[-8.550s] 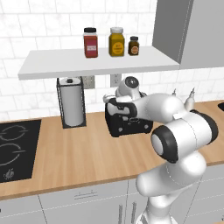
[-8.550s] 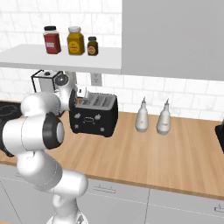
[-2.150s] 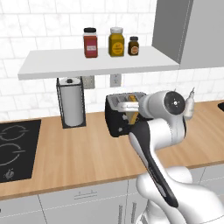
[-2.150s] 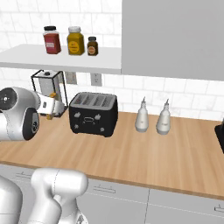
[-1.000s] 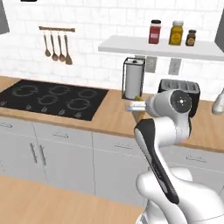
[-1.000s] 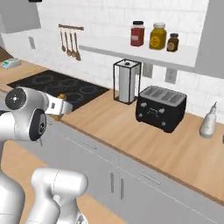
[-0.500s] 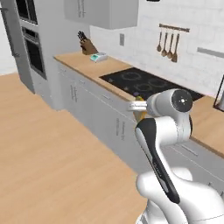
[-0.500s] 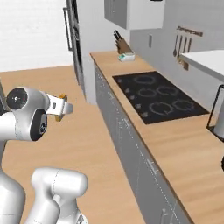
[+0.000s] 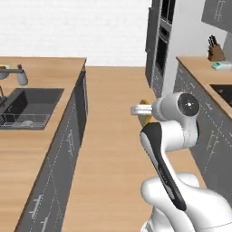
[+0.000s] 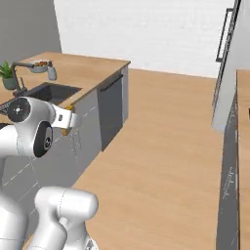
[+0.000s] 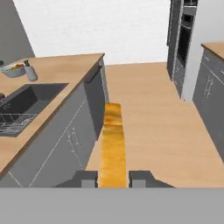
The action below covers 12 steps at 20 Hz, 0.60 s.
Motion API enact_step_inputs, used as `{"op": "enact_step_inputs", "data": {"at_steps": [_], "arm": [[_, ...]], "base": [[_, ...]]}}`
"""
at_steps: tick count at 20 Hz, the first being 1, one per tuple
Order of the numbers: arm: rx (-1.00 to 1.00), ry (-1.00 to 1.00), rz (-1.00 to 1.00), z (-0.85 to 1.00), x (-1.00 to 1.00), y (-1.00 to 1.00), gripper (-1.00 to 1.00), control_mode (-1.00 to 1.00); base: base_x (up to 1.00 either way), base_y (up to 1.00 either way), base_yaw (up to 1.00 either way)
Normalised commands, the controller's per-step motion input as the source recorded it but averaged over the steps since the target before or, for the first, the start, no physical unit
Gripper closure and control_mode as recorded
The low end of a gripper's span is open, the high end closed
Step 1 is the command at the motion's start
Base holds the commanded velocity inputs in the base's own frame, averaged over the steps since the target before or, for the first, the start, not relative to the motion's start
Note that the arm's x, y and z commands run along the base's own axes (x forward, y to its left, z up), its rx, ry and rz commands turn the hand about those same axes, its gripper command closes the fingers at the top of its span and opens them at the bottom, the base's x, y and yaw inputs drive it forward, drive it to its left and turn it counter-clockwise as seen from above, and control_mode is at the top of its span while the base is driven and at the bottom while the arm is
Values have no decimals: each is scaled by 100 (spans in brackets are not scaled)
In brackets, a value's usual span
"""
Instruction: Start the toaster. Once the lever pops up, take the bread to the plate on the dining counter.
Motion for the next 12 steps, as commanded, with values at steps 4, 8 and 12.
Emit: {"op": "enact_step_inputs", "data": {"at_steps": [4, 8, 12], "arm": [[0, 0, 0, 0, 0, 0, 100, 100], [0, 0, 0, 0, 0, 0, 100, 100], [0, 0, 0, 0, 0, 0, 100, 100]], "base": [[-16, 0, 100], [-16, 0, 100], [-17, 0, 100]]}}
